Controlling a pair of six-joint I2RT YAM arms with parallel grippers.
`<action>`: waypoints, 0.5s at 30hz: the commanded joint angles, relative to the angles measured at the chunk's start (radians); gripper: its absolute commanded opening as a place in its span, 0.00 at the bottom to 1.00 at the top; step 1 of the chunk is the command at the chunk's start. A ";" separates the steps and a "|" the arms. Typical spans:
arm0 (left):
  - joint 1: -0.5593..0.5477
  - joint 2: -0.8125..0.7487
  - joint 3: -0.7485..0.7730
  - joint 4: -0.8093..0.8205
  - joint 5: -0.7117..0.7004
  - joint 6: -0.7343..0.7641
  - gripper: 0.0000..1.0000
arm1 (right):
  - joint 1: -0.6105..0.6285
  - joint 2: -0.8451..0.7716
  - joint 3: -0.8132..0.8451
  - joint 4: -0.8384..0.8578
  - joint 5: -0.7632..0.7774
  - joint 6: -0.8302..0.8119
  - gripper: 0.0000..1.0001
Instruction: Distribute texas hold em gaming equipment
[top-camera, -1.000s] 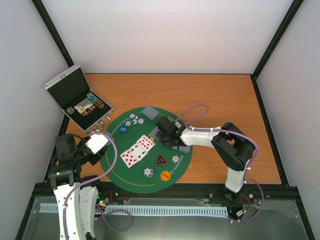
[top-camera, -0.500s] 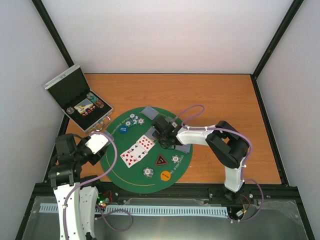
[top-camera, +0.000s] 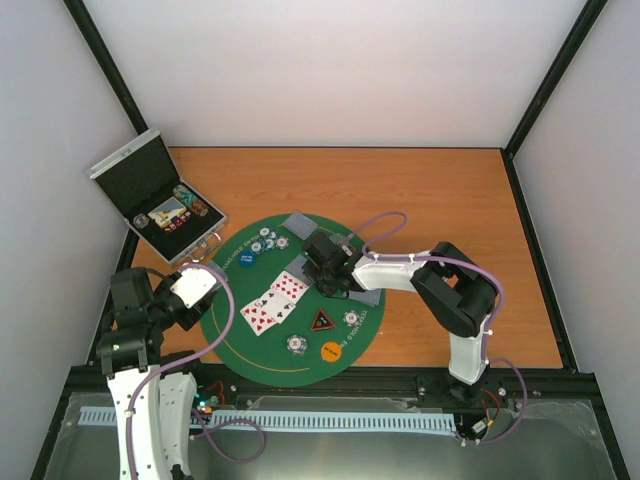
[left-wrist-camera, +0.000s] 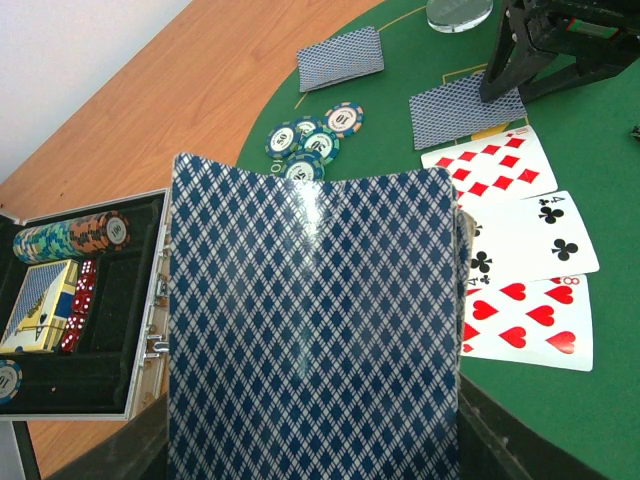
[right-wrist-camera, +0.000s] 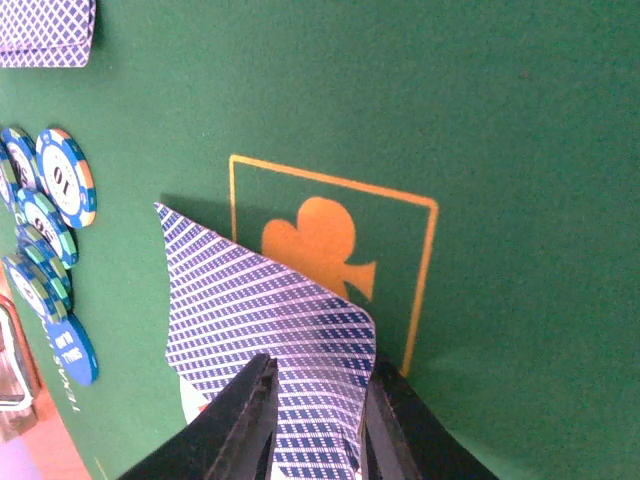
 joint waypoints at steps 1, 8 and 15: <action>-0.001 -0.008 0.015 0.016 0.026 0.019 0.51 | 0.014 0.000 -0.036 -0.026 -0.024 0.020 0.30; -0.001 -0.005 0.013 0.015 0.025 0.020 0.51 | 0.014 -0.052 -0.056 -0.032 -0.019 0.005 0.42; -0.001 -0.005 0.014 0.014 0.026 0.022 0.51 | 0.012 -0.133 -0.080 -0.059 -0.016 -0.053 0.63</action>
